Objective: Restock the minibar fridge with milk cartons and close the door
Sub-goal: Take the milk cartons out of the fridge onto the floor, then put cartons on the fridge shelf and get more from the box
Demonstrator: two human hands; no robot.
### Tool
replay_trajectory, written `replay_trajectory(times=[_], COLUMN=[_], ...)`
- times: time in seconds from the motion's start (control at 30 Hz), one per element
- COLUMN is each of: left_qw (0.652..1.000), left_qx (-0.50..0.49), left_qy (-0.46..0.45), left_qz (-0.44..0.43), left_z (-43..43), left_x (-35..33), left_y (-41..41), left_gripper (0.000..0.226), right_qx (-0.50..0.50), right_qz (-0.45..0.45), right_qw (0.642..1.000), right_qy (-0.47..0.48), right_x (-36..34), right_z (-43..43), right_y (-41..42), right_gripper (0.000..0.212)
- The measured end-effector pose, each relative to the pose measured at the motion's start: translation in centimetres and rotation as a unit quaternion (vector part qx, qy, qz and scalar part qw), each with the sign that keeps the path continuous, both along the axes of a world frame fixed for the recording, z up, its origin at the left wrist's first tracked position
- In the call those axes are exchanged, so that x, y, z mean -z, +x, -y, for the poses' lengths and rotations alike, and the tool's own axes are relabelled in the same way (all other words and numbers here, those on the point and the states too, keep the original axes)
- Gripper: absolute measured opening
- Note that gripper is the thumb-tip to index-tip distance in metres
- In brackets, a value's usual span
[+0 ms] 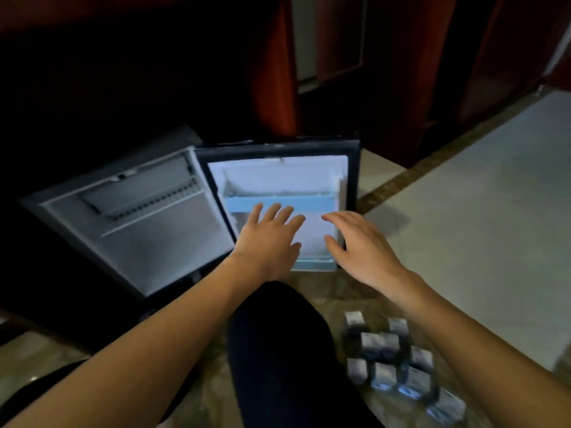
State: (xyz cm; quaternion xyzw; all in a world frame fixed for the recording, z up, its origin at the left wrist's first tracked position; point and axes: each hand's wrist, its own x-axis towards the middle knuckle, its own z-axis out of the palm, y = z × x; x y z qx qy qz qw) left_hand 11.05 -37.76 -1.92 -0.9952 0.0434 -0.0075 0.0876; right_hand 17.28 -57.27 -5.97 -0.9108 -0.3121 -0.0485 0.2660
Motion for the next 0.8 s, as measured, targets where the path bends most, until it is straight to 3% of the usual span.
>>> replay_trajectory(times=[0.33,0.8], left_qw=[0.983,0.911], left_qx=[-0.165,-0.38], left_qy=[-0.029,-0.048], left_qz=[0.073,0.15], left_z=[-12.7,-19.9], left_x=[-5.5,-6.7], left_y=[-11.9,-34.3], left_gripper=[0.059,0.058], right_qx=[-0.179,-0.423], right_qz=[0.067,0.083], right_qw=[0.982,0.903], right_qy=[-0.009,0.003], right_x=[-7.8,-10.9], right_z=[-14.7,-29.8], right_y=[-4.9,-21.1], right_gripper=[0.05,0.052])
